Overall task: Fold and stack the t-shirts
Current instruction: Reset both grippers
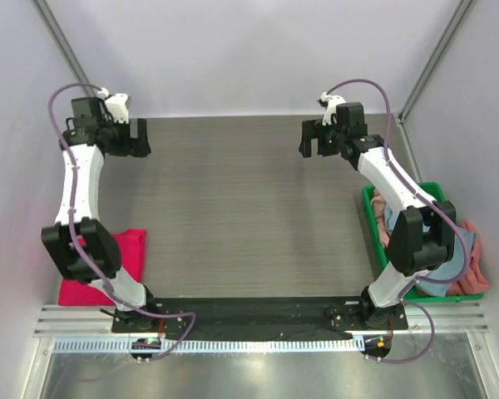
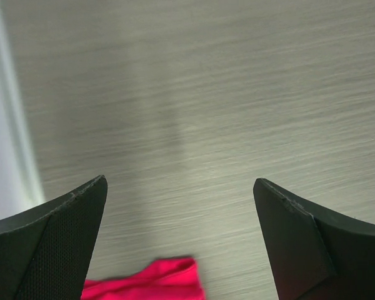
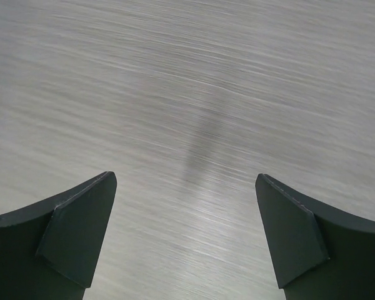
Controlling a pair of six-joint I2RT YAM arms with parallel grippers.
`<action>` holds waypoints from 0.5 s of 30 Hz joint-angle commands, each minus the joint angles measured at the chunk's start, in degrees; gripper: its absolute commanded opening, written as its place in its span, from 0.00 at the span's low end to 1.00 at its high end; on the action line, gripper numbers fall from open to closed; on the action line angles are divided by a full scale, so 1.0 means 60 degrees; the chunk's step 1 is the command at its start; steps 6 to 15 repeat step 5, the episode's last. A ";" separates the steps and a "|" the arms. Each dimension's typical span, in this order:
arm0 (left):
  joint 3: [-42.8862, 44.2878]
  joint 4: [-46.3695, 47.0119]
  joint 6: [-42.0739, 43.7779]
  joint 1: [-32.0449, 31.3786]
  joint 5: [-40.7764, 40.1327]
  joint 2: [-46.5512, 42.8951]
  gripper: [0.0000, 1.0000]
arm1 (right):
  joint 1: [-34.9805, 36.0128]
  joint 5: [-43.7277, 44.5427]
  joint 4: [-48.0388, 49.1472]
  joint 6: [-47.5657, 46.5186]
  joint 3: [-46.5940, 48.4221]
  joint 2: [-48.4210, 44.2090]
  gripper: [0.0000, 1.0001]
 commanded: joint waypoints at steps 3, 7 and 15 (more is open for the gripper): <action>0.0852 -0.0008 -0.0856 -0.0767 0.0136 0.1130 1.00 | 0.0312 0.2525 0.0349 -0.0134 0.0048 -0.0164 1.00; 0.1219 -0.0022 -0.0797 -0.1117 0.0033 0.1410 1.00 | 0.0342 0.2512 0.0364 -0.0238 0.0093 -0.0105 1.00; 0.1219 -0.0022 -0.0797 -0.1117 0.0033 0.1410 1.00 | 0.0342 0.2512 0.0364 -0.0238 0.0093 -0.0105 1.00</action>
